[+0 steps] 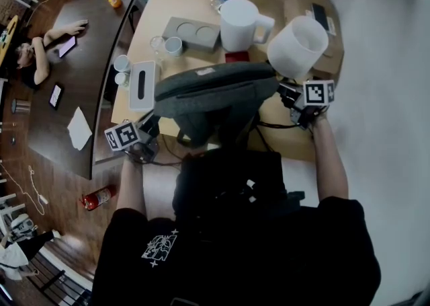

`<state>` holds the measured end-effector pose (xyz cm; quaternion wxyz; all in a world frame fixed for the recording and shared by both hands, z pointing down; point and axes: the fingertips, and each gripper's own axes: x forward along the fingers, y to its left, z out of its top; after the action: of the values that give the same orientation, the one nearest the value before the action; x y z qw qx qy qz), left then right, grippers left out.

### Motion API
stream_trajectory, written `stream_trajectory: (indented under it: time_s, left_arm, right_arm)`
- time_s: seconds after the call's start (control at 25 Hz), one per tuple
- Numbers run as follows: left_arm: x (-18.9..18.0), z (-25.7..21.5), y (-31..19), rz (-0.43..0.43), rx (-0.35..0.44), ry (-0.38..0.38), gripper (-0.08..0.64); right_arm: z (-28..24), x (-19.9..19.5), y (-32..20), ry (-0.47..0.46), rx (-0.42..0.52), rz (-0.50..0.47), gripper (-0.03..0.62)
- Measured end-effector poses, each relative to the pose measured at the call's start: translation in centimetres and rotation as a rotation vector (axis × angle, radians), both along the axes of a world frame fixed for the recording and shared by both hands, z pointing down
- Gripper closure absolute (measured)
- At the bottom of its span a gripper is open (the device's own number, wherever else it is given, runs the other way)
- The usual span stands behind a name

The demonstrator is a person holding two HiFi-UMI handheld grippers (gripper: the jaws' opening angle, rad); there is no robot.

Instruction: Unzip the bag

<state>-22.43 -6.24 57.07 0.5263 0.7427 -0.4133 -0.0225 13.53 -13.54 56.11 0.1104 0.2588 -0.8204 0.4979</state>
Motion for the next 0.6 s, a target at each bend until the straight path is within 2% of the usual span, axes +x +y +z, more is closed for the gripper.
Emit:
stream_trajectory:
  time_s: [0.08,0.2,0.4,0.6]
  left_arm:
    - [0.0,-0.2,0.1,0.001,-0.001,-0.005,0.557]
    - [0.0,0.1,0.1,-0.006,-0.004,0.003,0.557]
    - [-0.2,0.3,-0.1,-0.018,0.010,0.028,0.557]
    - [0.1,0.0,0.0,-0.011,0.015,0.022,0.557]
  right_arm:
    - [0.4,-0.1,0.2,-0.018,-0.023,0.009,0.577]
    - [0.7,-0.1,-0.1,0.018,0.002,-0.002,0.577]
    - [1.3,-0.5,-0.1,0.008,0.001,-0.010,0.577]
    - [1.6,-0.5,0.0,0.015,-0.005,-0.003,0.577]
